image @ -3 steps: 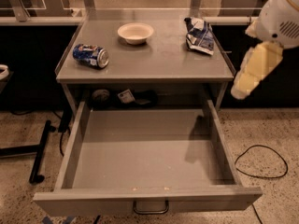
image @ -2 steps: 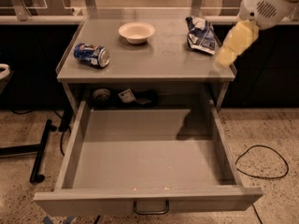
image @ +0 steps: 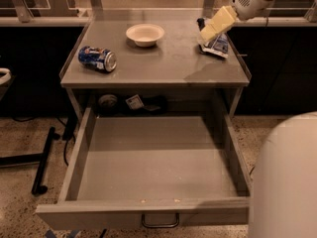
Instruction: Place blue chip bag into top drawer
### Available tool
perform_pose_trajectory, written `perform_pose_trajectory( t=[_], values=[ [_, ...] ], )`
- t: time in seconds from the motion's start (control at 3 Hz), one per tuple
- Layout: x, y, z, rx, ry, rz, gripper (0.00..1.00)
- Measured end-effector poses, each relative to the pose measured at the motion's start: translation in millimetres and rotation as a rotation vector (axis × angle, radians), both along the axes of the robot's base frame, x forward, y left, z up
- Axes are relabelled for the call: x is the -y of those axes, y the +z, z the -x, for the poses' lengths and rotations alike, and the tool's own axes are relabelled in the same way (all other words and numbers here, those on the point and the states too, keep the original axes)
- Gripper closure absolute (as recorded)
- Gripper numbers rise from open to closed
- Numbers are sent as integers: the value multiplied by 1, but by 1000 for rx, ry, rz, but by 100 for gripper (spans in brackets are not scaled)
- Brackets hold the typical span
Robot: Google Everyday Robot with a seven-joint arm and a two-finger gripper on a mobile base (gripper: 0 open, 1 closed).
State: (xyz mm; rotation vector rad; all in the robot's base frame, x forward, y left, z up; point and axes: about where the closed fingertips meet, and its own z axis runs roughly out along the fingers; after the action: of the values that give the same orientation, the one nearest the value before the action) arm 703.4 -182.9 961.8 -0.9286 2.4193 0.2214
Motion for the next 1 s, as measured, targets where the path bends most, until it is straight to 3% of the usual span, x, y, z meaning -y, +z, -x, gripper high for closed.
perform_pose_trajectory(
  t=[0.33,0.67,1.0],
  values=[
    [11,21,-36,73,-189,-134,0],
    [23,32,-55,134,-384,-261,0],
    [16,14,-65,116,-450,-311,0]
  ],
)
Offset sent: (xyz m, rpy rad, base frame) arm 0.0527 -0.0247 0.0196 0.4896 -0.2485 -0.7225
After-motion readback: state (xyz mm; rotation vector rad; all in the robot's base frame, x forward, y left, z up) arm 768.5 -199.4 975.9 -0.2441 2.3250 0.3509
